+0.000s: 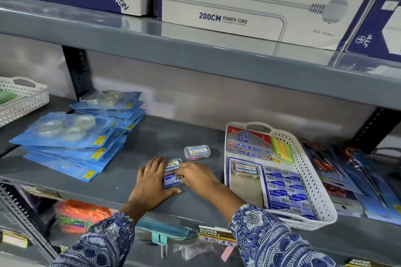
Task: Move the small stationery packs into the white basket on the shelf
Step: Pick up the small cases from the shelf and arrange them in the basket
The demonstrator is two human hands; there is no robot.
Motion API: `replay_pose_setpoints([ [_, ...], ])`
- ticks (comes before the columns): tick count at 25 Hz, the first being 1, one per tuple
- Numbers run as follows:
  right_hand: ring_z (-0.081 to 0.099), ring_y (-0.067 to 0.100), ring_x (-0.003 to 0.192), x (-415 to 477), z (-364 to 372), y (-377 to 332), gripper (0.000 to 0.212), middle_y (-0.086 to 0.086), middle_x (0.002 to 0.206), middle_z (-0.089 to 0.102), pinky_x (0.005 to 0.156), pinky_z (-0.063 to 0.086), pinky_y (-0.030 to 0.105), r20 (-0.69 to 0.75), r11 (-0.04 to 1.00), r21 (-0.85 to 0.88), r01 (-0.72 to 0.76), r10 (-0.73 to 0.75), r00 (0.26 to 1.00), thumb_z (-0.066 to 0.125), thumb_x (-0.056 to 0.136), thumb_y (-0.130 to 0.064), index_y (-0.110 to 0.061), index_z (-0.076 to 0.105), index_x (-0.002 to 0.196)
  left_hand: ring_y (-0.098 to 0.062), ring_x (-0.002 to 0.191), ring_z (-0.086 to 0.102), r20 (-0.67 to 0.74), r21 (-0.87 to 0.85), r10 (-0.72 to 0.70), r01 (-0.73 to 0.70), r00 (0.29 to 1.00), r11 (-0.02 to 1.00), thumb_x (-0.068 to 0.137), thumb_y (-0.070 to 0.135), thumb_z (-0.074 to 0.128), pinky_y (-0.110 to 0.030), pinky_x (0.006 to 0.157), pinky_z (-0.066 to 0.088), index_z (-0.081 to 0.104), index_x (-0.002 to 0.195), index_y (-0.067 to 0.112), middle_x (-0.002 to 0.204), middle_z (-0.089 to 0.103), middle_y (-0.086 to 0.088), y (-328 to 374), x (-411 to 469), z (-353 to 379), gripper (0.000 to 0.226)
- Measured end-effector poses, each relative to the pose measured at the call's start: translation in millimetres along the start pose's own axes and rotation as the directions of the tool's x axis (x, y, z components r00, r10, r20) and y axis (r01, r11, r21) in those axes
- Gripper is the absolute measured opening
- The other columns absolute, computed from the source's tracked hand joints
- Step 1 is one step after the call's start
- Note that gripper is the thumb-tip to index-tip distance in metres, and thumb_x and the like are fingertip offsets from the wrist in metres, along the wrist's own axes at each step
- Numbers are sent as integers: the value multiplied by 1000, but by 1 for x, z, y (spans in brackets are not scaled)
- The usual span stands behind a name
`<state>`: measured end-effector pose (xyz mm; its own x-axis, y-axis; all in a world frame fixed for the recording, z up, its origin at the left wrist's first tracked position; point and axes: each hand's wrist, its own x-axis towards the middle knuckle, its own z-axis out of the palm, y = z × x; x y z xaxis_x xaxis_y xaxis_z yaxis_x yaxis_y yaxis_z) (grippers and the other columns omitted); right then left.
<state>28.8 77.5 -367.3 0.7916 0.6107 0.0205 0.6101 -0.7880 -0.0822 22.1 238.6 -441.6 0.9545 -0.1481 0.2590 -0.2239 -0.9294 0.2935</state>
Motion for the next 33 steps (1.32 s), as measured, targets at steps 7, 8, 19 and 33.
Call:
replay_pose_setpoints([
  [7,59,34,105,7,2,-9,25,19,114,62,83,48,38,42,998,-55,24,-22,999,59,81,-1,1,66,105,-26,139,18,-10,8,14,-13,1000,1000,56,95,15,-52,109,15,44,135,11,146,37,-10,1,-1,0,119],
  [8,59,34,105,6,2,-9,25,19,115,62,83,48,38,41,998,-60,24,-21,999,58,82,0,1,65,106,-26,139,18,-15,4,14,-14,1000,1000,56,95,15,-52,109,14,44,134,11,146,37,-10,1,-1,0,119],
  [19,54,38,111,-5,2,9,28,20,123,51,86,47,44,73,984,-53,-170,173,982,61,84,-5,5,58,111,-26,140,17,-38,28,25,-24,999,999,55,95,14,-50,110,11,44,134,11,147,35,-9,-1,-1,0,119],
  [33,59,27,103,-116,-84,101,27,14,114,63,89,49,35,-119,847,233,-477,512,851,67,79,-6,-5,63,105,-32,117,52,-9,91,222,-220,975,971,77,73,32,-51,98,34,56,113,12,123,59,-15,54,2,13,75],
])
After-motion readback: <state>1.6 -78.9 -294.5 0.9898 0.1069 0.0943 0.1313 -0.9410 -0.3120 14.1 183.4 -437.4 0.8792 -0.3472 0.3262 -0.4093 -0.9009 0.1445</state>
